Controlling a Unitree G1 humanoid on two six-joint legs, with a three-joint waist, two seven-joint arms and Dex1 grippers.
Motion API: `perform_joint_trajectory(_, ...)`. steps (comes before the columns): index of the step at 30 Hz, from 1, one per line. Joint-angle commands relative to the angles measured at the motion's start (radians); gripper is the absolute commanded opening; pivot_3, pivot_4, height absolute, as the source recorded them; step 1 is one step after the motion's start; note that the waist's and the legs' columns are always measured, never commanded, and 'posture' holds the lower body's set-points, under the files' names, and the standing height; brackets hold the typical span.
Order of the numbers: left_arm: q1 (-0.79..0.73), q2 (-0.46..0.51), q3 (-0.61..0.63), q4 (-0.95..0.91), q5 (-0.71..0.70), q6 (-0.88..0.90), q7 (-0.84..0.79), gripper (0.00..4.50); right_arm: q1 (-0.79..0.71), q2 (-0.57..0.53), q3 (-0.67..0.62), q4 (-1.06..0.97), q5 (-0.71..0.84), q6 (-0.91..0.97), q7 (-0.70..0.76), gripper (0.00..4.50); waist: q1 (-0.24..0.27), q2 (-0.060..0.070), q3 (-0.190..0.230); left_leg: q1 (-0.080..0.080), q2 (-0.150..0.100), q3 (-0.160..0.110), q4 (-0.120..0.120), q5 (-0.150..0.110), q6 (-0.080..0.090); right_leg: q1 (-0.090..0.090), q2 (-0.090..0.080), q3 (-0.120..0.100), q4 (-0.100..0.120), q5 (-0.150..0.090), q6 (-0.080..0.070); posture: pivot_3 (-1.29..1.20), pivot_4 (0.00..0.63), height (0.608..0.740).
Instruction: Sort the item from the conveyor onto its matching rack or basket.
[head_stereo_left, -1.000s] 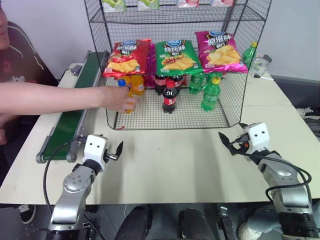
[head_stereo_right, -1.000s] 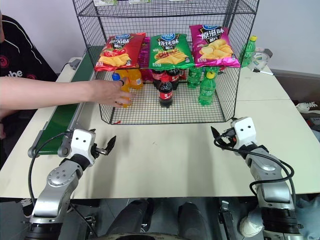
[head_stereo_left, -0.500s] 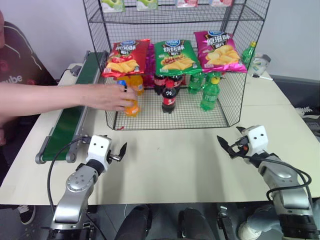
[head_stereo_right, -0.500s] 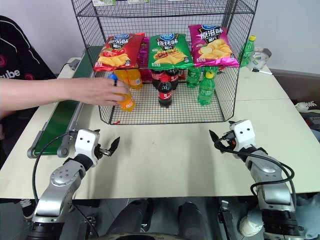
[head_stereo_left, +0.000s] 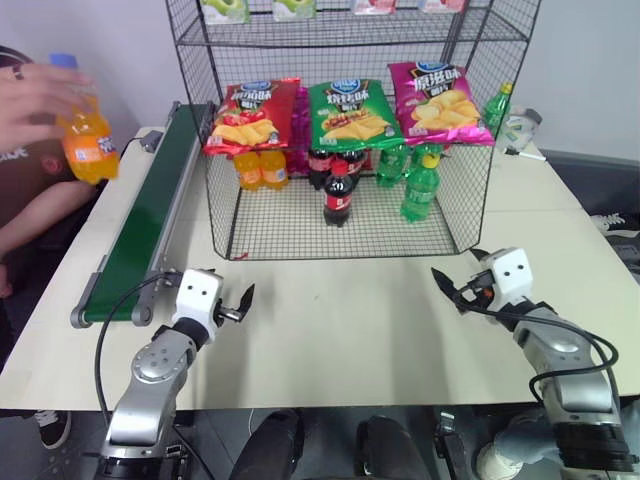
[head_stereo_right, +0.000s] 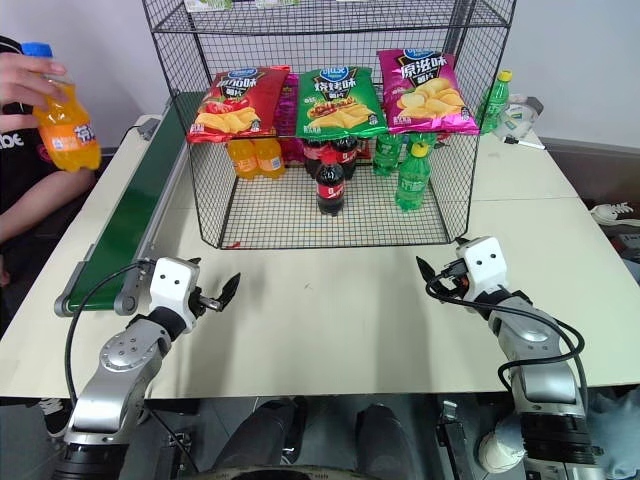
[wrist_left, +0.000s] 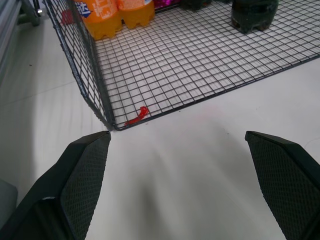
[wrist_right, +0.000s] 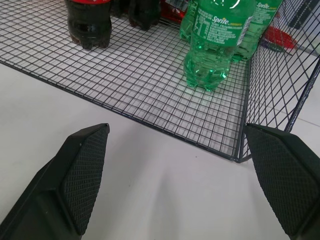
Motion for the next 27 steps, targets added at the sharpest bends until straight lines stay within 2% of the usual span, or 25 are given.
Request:
perform_joint_trajectory(1,0.004,0.011,0.030,-0.042,-0.006,-0.023,0.001,4.50,-0.015,0.001,0.001,-0.005,-0.010,-0.034,-0.002,4.45,0.000,0.000,0.000,0.000,0.000,0.000,0.000,0.000,0.000,0.000,0.000,0.000,0.000,0.000,0.000,0.00,0.150,0.740)
perform_joint_trajectory(12,0.019,-0.007,0.123,-0.066,-0.019,-0.036,0.068,4.50,-0.034,0.005,0.027,0.013,-0.013,-0.047,0.015,4.45,0.000,0.000,0.000,0.000,0.000,0.000,0.000,0.000,0.000,0.000,0.000,0.000,0.000,0.000,0.000,0.00,0.150,0.740)
perform_joint_trajectory(20,0.025,-0.018,0.256,-0.127,-0.096,0.020,0.116,4.50,-0.056,0.010,0.042,0.031,-0.016,-0.059,0.026,4.45,0.000,0.000,0.000,0.000,0.000,0.000,0.000,0.000,0.000,0.000,0.000,0.000,0.000,0.000,0.000,0.00,0.150,0.740)
perform_joint_trajectory(27,0.004,-0.004,0.351,-0.109,-0.156,0.068,0.141,4.50,-0.078,0.024,0.058,0.046,-0.022,-0.072,0.024,4.45,0.000,0.000,0.000,0.000,0.000,0.000,0.000,0.000,0.000,0.000,0.000,0.000,0.000,0.000,0.001,0.00,0.150,0.740)
